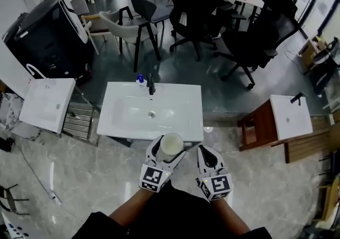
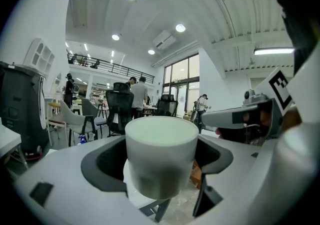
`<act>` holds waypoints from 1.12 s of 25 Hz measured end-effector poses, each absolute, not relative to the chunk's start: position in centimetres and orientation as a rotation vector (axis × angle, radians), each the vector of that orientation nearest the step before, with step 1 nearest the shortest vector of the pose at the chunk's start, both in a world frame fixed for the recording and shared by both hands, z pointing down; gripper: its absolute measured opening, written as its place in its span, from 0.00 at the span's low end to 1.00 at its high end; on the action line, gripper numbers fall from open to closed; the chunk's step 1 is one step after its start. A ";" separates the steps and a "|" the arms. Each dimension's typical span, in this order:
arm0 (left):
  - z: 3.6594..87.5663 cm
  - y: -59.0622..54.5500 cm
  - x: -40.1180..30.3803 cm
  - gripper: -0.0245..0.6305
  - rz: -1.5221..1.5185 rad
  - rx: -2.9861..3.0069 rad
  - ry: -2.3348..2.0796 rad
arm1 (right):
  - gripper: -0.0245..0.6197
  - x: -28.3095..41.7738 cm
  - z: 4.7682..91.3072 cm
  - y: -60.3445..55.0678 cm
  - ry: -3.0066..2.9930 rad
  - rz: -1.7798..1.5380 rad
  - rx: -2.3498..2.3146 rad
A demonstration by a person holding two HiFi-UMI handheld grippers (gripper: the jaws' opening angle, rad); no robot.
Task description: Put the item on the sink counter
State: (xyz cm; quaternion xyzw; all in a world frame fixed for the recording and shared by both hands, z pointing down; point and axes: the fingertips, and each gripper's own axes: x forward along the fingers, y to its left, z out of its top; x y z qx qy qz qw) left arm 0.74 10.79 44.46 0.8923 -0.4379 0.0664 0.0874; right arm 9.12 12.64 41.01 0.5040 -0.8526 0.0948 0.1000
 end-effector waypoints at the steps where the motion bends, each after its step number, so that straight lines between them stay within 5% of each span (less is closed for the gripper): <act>1: 44.6 9.7 0.4 0.65 0.201 2.657 -1.296 | 0.09 8.7 41.0 11.6 -2.511 0.275 1.489; 28: 50.4 -9.0 -2.2 0.65 0.211 2.678 -1.137 | 0.09 7.7 46.7 -7.2 -2.360 0.334 1.574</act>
